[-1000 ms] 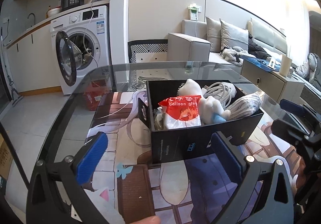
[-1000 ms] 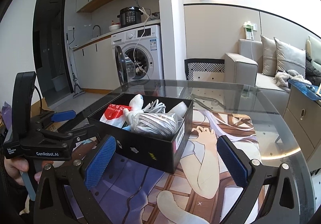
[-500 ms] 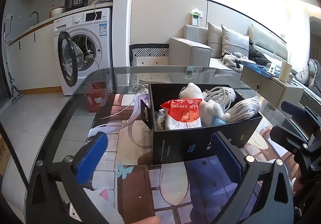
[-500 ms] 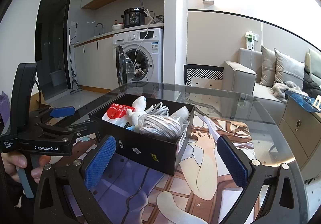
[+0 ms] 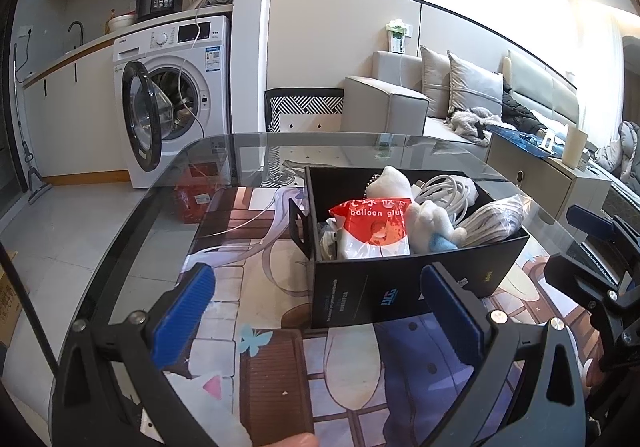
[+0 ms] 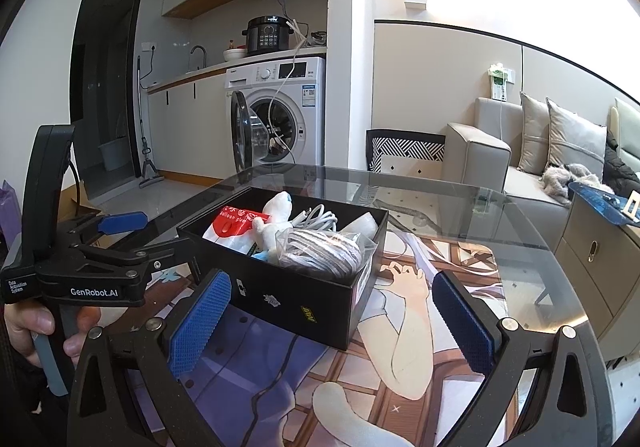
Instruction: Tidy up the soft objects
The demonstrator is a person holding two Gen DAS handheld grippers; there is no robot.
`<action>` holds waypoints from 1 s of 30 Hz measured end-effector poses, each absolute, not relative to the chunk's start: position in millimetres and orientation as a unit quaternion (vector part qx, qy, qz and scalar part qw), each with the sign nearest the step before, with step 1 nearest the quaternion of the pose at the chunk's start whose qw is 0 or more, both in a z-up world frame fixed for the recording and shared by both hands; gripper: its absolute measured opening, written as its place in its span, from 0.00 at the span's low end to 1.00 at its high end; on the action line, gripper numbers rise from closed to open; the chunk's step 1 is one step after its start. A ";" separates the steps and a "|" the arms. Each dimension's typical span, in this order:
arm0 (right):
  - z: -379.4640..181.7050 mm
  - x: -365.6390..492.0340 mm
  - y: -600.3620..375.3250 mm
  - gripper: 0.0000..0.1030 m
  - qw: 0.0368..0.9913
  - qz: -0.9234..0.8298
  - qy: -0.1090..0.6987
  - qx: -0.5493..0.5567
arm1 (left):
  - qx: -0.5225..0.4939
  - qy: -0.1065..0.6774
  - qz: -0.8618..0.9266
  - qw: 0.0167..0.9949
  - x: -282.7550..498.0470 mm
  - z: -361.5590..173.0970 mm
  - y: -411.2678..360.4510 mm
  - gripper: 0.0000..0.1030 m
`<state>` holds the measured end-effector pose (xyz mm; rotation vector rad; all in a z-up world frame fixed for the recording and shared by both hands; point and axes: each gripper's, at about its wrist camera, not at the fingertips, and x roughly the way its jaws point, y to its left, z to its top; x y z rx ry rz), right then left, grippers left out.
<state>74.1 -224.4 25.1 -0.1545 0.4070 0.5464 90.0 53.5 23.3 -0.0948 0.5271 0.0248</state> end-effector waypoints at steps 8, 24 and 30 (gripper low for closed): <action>24.6 74.2 -223.4 0.99 0.940 0.268 0.198 -0.074 | -0.055 0.262 0.010 0.963 90.7 22.4 56.9 1.00; 24.8 74.4 -224.5 0.99 0.940 0.268 0.199 -0.074 | -0.055 0.262 0.010 0.964 91.0 22.9 59.4 1.00; 24.7 74.6 -224.4 0.99 0.940 0.268 0.199 -0.074 | -0.055 0.262 0.010 0.964 91.0 22.8 59.4 1.00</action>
